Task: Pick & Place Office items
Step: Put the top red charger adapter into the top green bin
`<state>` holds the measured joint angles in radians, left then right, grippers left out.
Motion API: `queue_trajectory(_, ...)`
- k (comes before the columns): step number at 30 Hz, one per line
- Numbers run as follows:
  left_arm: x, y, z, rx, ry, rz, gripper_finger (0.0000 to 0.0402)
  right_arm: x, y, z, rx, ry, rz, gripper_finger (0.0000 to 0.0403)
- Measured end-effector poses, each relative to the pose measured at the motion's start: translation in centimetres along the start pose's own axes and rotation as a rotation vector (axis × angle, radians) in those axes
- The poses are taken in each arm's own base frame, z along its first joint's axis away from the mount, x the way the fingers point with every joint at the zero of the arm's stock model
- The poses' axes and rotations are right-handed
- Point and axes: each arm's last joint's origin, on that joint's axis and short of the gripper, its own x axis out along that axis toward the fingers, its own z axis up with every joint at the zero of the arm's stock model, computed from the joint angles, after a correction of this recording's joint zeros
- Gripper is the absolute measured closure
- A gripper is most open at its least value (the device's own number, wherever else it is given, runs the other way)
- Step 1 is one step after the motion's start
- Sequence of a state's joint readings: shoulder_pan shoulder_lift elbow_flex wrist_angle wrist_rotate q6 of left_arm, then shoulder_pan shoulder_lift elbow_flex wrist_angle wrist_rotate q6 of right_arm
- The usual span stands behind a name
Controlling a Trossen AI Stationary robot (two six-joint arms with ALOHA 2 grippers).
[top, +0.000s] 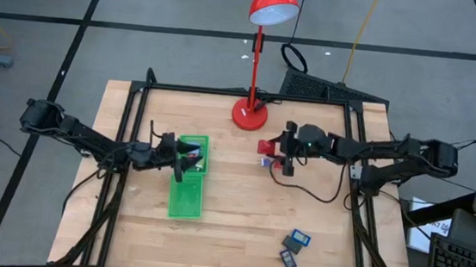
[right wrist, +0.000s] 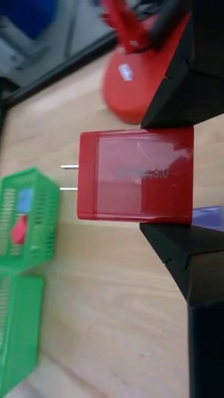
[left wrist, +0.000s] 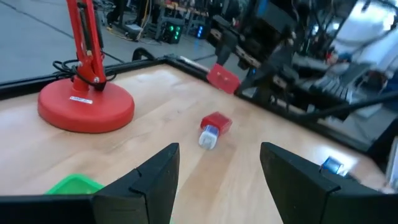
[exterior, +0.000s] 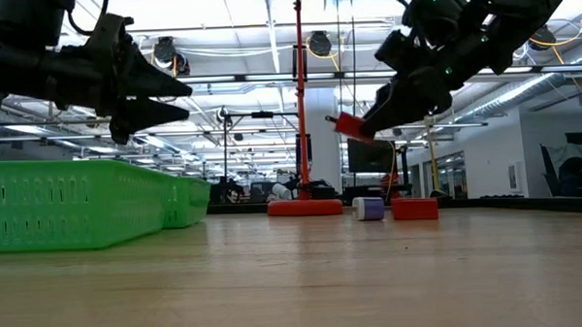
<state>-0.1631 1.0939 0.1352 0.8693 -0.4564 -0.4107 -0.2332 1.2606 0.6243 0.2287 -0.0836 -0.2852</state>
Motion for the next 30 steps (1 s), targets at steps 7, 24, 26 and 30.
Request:
queue_trajectory(7,0.6,-0.3,1.2,-0.148,-0.059,0.004,0.0174,0.0,1.5,1.2,-0.113,-0.094,0.029,0.0191)
queue_trajectory(24,2.6,-2.2,3.8,-0.229,-0.001,0.043,0.0174,1.7,3.3,1.8,-0.367,-0.094,-0.222,0.0191)
queue_trajectory(26,2.7,-2.3,3.8,-0.247,-0.002,0.048,0.0174,1.8,3.5,2.1,-0.388,-0.129,-0.229,0.0191)
queue_trajectory(30,3.1,-2.2,3.4,-0.249,-0.008,0.075,0.0174,2.1,4.0,2.5,-0.417,-0.176,-0.234,0.019)
